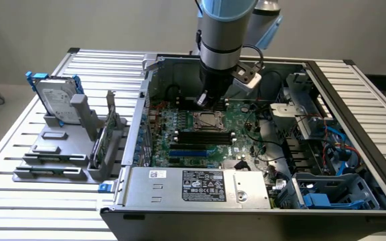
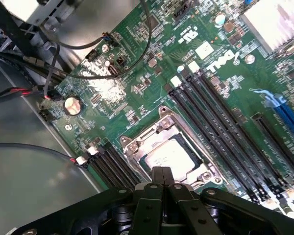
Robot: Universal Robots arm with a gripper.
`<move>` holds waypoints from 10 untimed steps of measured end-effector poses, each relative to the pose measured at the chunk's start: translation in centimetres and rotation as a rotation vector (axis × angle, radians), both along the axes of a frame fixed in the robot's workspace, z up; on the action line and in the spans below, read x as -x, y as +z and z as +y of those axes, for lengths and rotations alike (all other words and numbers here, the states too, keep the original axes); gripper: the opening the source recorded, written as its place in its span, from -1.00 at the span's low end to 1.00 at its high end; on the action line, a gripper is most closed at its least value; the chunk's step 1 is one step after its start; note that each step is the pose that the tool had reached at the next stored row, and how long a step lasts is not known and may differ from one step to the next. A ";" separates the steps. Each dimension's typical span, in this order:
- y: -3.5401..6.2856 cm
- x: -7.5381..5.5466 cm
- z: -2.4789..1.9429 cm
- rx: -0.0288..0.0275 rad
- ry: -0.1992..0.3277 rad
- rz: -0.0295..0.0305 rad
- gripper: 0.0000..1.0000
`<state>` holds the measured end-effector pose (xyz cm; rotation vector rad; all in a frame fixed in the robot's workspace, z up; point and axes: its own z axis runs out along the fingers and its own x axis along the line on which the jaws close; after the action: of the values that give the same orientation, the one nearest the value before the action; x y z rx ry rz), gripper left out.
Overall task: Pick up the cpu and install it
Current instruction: 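Close the cpu cover, then install the first cpu locking lever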
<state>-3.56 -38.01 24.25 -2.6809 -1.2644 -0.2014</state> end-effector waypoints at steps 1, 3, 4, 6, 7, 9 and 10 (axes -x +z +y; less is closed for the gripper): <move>0.08 0.1 -0.22 0.0000 0.000 -0.0001 -0.79; 0.22 0.2 -0.60 0.0002 0.000 -0.0001 -0.79; 0.28 0.4 -0.78 0.0004 0.000 -0.0001 -0.79; 0.36 0.6 -1.10 0.0004 0.000 -0.0001 -0.79; 0.39 0.8 -1.24 0.0004 0.000 -0.0001 -0.79; 0.44 1.1 -1.53 0.0003 0.000 -0.0001 -0.79; 0.48 1.2 -1.67 0.0004 0.000 0.0000 -0.79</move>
<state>-4.76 -39.69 24.73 -2.6813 -1.2646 -0.2012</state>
